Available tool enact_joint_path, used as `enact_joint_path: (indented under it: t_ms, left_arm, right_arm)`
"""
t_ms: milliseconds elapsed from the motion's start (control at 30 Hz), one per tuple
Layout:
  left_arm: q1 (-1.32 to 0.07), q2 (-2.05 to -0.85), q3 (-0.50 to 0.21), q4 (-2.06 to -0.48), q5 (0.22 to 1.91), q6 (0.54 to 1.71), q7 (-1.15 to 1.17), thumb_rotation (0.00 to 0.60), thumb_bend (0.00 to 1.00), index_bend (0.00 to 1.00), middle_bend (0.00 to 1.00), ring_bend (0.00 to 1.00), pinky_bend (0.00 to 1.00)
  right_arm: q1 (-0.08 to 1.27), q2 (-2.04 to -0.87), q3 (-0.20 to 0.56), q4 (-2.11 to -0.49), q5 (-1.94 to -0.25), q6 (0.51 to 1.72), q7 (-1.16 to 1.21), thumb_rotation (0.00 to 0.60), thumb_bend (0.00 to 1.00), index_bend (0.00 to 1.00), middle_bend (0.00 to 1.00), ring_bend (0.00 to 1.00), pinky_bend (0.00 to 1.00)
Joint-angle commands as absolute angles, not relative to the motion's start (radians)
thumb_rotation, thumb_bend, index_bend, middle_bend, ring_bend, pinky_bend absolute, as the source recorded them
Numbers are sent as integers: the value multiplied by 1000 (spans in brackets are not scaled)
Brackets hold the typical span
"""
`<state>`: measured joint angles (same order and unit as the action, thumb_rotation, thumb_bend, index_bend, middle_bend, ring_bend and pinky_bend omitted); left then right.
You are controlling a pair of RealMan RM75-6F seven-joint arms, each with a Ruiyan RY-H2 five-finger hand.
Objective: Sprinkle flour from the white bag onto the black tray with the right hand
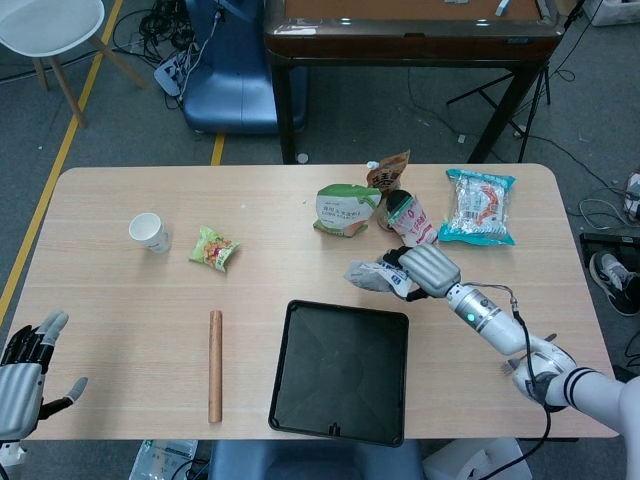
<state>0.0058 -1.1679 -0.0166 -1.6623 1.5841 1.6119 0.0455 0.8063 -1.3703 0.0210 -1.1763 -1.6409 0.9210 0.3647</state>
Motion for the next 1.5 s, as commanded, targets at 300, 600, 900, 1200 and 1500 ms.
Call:
enact_joint_path:
  t_ms: [300, 600, 900, 1200, 1500]
  left_arm:
    - [2, -1169, -15, -1667, 1596, 1612, 50, 600, 213, 69, 90, 119, 56]
    - [9, -1165, -13, -1656, 1597, 1624, 30, 600, 213, 69, 90, 119, 56]
    - [15, -1165, -11, -1645, 1598, 1632, 14, 600, 213, 69, 90, 119, 56]
    - [17, -1167, -6, -1641, 1596, 1626, 17, 600, 213, 69, 90, 119, 56]
    - [21, -1174, -5, -1633, 1591, 1626, 13, 600, 213, 69, 90, 119, 56]
  right_arm:
    - [917, -1124, 30, -1514, -1677, 747, -184, 600, 1000, 707, 683, 622, 739]
    - [948, -1157, 39, -1532, -1695, 689, -544, 600, 1000, 710, 684, 623, 739]
    - [980, -1208, 64, -1526, -1668, 625, -798, 600, 1000, 716, 685, 622, 739]
    - [994, -1268, 67, -1492, -1631, 582, -989, 600, 1000, 748, 704, 623, 716]
    - [1001, -1287, 75, -1494, -1553, 559, -1068, 600, 1000, 769, 720, 623, 698]
